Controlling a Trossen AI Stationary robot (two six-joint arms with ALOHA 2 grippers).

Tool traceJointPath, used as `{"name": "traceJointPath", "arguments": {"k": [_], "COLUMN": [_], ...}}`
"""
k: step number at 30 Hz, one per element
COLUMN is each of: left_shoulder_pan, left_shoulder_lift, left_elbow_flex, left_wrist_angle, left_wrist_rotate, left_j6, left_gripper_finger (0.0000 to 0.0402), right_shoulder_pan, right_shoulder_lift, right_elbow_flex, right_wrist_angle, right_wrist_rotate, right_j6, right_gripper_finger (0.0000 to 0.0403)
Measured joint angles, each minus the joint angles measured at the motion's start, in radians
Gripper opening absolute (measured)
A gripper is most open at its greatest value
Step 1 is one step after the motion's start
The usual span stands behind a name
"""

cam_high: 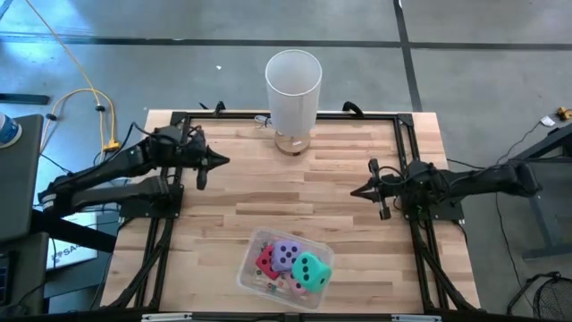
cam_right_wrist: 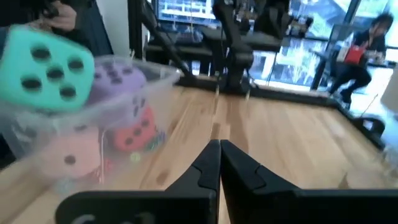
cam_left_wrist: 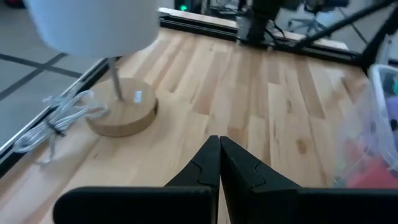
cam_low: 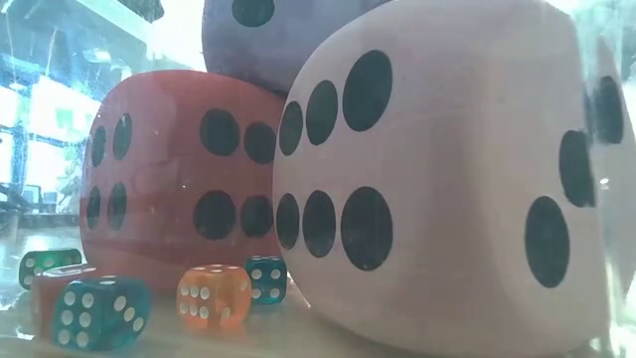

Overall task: Pick & Place Dice
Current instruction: Return to Home Position

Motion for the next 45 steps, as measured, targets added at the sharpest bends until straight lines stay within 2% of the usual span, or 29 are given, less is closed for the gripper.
{"name": "traceJointPath", "arguments": {"k": [5,9,12,18,21,24,31,37,45], "left_shoulder_pan": [0.020,0.019,0.014,-0.004,-0.019,-0.037,-0.079,-0.103,-0.106], "left_shoulder_lift": [-0.090,-0.156,-0.178,-0.170,-0.170,-0.170,-0.171,-0.171,-0.170], "left_elbow_flex": [-0.080,-0.168,-0.219,-0.245,-0.244,-0.244,-0.244,-0.244,-0.244], "left_wrist_angle": [0.003,0.126,0.183,0.197,0.225,0.253,0.255,0.260,0.265], "left_wrist_rotate": [0.003,-0.003,0.008,0.035,0.051,0.110,0.193,0.258,0.260], "left_j6": [-0.024,-0.114,-0.194,-0.202,-0.202,-0.204,-0.175,-0.146,-0.194], "left_gripper_finger": [0.0000,0.0000,0.0000,0.0000,0.0000,0.0000,0.0000,0.0000,0.0000], "right_shoulder_pan": [-0.027,-0.039,-0.045,-0.068,-0.082,-0.083,-0.083,-0.083,-0.083], "right_shoulder_lift": [-0.047,-0.079,-0.100,-0.120,-0.152,-0.201,-0.371,-0.460,-0.447], "right_elbow_flex": [-0.109,-0.156,-0.162,-0.162,-0.162,-0.162,-0.162,-0.162,-0.162], "right_wrist_angle": [0.088,0.109,0.089,0.071,0.146,0.170,0.047,-0.007,-0.192], "right_wrist_rotate": [-0.009,-0.035,-0.031,-0.109,-0.021,0.000,0.139,0.134,0.245], "right_j6": [0.016,0.024,0.042,0.050,0.110,0.137,0.204,0.219,0.259], "right_gripper_finger": [0.0002,0.0002,0.0002,0.0002,0.0002,0.0002,0.0002,0.0002,0.0002]}}
